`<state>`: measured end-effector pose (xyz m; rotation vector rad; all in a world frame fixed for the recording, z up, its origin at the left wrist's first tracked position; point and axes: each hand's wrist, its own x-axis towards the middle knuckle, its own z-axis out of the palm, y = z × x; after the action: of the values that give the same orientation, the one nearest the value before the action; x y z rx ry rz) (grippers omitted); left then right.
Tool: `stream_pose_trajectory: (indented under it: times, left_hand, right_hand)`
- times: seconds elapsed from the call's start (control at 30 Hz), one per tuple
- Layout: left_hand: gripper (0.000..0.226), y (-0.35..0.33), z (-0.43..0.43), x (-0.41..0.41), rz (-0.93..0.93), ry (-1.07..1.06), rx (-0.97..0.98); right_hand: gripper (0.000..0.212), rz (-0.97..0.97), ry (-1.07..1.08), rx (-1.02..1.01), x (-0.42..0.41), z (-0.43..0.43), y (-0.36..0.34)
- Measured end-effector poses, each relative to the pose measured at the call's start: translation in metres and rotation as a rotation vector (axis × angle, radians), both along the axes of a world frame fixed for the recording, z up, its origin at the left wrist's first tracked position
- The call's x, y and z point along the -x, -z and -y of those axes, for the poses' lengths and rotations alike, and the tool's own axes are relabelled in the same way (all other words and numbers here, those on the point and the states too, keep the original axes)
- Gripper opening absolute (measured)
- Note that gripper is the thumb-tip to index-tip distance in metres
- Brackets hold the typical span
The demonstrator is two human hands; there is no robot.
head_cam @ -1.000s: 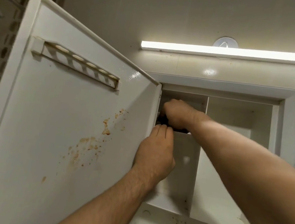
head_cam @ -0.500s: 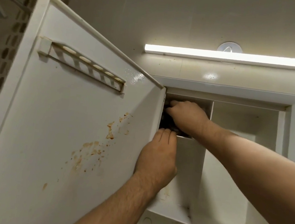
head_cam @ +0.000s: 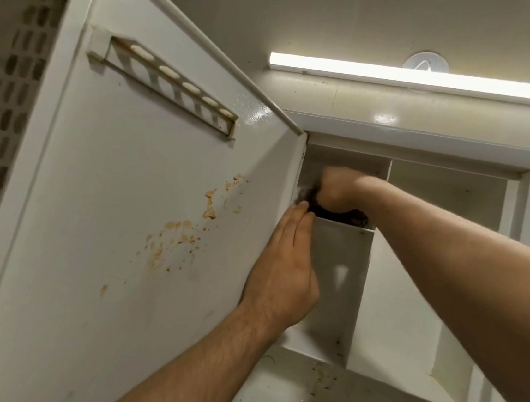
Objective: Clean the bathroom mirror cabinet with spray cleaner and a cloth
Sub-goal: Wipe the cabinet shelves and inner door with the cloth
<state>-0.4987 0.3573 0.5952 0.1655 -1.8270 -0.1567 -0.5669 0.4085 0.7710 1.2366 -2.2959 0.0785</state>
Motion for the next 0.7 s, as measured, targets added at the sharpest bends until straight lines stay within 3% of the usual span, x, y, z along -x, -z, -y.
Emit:
stream_pose_trajectory:
  times: [0.07,0.13,0.23,0.33,0.47,0.57,0.7]
  left_hand:
    - [0.089,0.004,-0.007,0.003,-0.040,0.012,-0.062]
    - [0.087,0.005,-0.013,0.006,-0.061,0.019,-0.090]
    - [0.083,0.005,-0.018,0.006,-0.051,0.010,-0.092]
    - [0.079,0.005,-0.016,-0.002,-0.048,-0.009,-0.091]
    - [0.081,0.010,-0.008,-0.016,-0.056,-0.039,-0.068]
    - [0.072,0.014,-0.002,-0.019,-0.060,-0.042,-0.065]
    - [0.068,0.023,0.000,-0.017,-0.041,-0.030,-0.033]
  right_hand:
    - [0.026,0.225,-0.175,0.138,-0.009,0.006,0.008]
    - [0.030,0.256,-0.197,0.095,-0.014,0.002,0.013]
    - [0.030,0.113,0.062,-0.139,-0.012,-0.017,0.002]
    - [0.035,0.053,0.256,-0.243,-0.011,-0.024,0.001]
    - [0.035,0.106,-0.065,-0.060,-0.012,-0.006,0.022]
    - [0.030,-0.089,-0.255,0.060,0.000,-0.010,0.043]
    - [0.028,-0.476,-0.348,0.415,0.018,-0.034,0.087]
